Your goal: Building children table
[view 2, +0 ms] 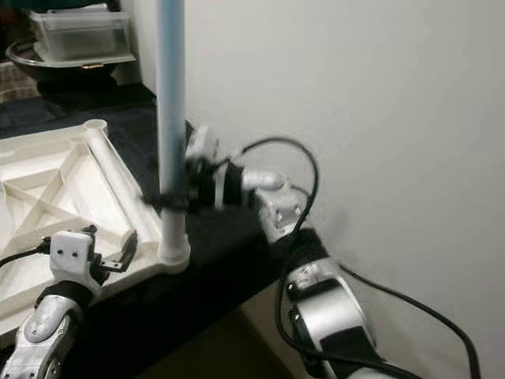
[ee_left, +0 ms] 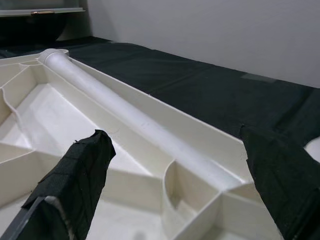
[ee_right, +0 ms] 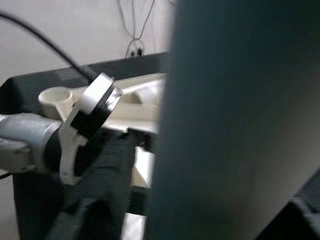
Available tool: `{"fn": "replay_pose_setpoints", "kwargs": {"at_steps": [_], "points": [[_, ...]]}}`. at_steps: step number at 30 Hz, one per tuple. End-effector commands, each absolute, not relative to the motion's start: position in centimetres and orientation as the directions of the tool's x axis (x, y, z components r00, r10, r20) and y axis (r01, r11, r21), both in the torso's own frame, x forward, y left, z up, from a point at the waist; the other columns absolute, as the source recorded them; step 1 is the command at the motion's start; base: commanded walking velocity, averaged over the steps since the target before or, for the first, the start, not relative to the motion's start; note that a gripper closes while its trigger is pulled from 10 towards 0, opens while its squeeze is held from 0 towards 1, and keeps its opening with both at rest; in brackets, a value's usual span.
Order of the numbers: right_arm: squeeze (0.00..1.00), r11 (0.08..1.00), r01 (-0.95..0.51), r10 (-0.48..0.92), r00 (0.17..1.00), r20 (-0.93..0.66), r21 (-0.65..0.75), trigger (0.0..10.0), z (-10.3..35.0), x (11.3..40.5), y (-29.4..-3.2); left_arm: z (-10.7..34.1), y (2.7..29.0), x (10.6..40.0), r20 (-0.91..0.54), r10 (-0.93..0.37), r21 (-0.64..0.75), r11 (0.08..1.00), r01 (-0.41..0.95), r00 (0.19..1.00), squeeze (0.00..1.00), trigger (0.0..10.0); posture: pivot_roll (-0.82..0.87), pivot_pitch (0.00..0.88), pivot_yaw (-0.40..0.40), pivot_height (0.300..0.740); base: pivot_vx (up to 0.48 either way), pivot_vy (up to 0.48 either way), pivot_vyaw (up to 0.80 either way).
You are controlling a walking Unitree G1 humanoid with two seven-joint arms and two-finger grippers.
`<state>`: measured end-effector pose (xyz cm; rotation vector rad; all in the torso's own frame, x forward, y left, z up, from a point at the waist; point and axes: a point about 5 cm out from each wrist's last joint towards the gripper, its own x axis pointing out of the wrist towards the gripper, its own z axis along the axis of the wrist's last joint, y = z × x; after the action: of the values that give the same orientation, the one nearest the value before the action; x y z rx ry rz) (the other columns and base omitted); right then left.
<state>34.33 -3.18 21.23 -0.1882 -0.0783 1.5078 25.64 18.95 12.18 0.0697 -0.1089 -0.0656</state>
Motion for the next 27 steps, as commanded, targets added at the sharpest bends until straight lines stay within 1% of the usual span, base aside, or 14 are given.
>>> {"fn": "replay_pose_setpoints", "kwargs": {"at_steps": [1,2,3,4,5,12,18,19,21,22,23,25,26,27], "points": [[0.0,0.037,-0.981,0.993,0.057,-0.106,-0.189,0.0,21.0,34.0,-2.4,12.0,18.9,25.5,0.1,-0.071,0.07,0.995,0.064,0.992,0.0,10.0,0.12,0.0,-0.138,0.74,0.0,0.0,0.0],[0.0,0.037,-0.981,0.993,0.057,-0.106,-0.189,0.0,21.0,34.0,-2.4,12.0,18.9,25.5,0.1,-0.071,0.07,0.995,0.064,0.992,0.0,10.0,0.12,0.0,-0.138,0.74,0.0,0.0,0.0],[0.0,0.221,-0.962,0.958,0.245,-0.148,-0.158,0.0,20.2,35.0,-1.4,12.0,18.9,25.4,0.099,-0.07,0.071,0.996,0.063,0.993,0.0,10.0,0.12,0.0,-0.134,0.74,0.0,0.0,0.0],[0.0,0.293,-0.943,0.933,0.318,-0.168,-0.154,0.0,19.9,35.4,-1.2,12.0,18.9,25.4,0.099,-0.07,0.071,0.995,0.063,0.993,0.0,10.0,0.12,0.0,-0.133,0.74,0.0,0.0,0.0],[0.0,0.293,-0.943,0.933,0.318,-0.168,-0.154,0.0,19.9,35.4,-1.2,12.0,18.9,25.4,0.099,-0.07,0.071,0.995,0.063,0.993,0.0,10.0,0.12,0.0,-0.133,0.74,0.0,0.0,0.0],[0.0,0.779,-0.626,0.615,0.773,-0.156,-0.03,0.0,18.9,38.6,-3.6,12.0,19.0,25.4,0.095,-0.073,0.074,0.995,0.066,0.993,0.0,10.0,0.11,0.0,-0.128,0.74,0.0,0.0,0.0],[0.0,0.92,-0.392,0.392,0.913,-0.114,0.024,0.0,18.6,37.5,-4.5,11.9,18.8,25.3,0.09,-0.081,0.07,0.995,0.075,0.993,0.0,10.0,0.1,0.0,-0.121,0.74,0.0,0.0,0.0],[0.0,0.912,-0.41,0.41,0.906,-0.109,0.021,3.6,18.7,36.7,-3.8,11.9,18.7,25.3,0.089,-0.083,0.07,0.995,0.077,0.993,0.0,10.0,0.09,0.0,-0.114,0.74,0.0,0.0,0.0],[0.0,0.904,-0.428,0.427,0.898,-0.11,0.019,3.6,18.8,36.1,-3.1,11.9,18.7,25.3,0.088,-0.083,0.069,0.995,0.077,0.993,0.0,10.0,0.09,0.0,-0.114,0.74,0.0,0.0,0.0],[0.0,0.873,-0.486,0.486,0.87,-0.077,0.02,10.0,19.4,35.3,-2.1,11.9,18.7,25.3,0.088,-0.085,0.069,0.994,0.079,0.993,0.0,10.0,0.09,0.0,-0.109,0.74,0.0,0.0,0.0],[0.15,0.836,-0.547,0.548,0.836,-0.019,0.048,10.0,20.3,34.7,-1.1,11.9,18.7,25.4,0.087,-0.088,0.07,0.994,0.082,0.992,0.0,10.0,0.09,0.0,-0.108,0.74,0.0,0.0,0.0],[0.15,0.836,-0.547,0.548,0.836,-0.019,0.048,10.0,20.3,34.7,-1.1,11.9,18.7,25.4,0.087,-0.088,0.07,0.994,0.082,0.992,0.0,10.0,0.09,0.0,-0.108,0.74,0.0,0.0,0.0],[1.0,0.811,-0.582,0.582,0.813,0.025,0.065,10.0,21.0,34.4,-0.6,11.9,18.7,25.4,0.086,-0.09,0.07,0.994,0.084,0.992,0.0,10.0,0.09,0.0,-0.108,0.74,0.0,0.0,0.0],[1.0,0.769,-0.637,0.634,0.77,0.072,0.046,10.0,22.1,34.7,-0.5,11.9,18.7,25.5,0.087,-0.092,0.071,0.994,0.086,0.992,0.0,10.0,0.09,0.0,-0.111,0.74,0.0,0.0,0.0]]}}
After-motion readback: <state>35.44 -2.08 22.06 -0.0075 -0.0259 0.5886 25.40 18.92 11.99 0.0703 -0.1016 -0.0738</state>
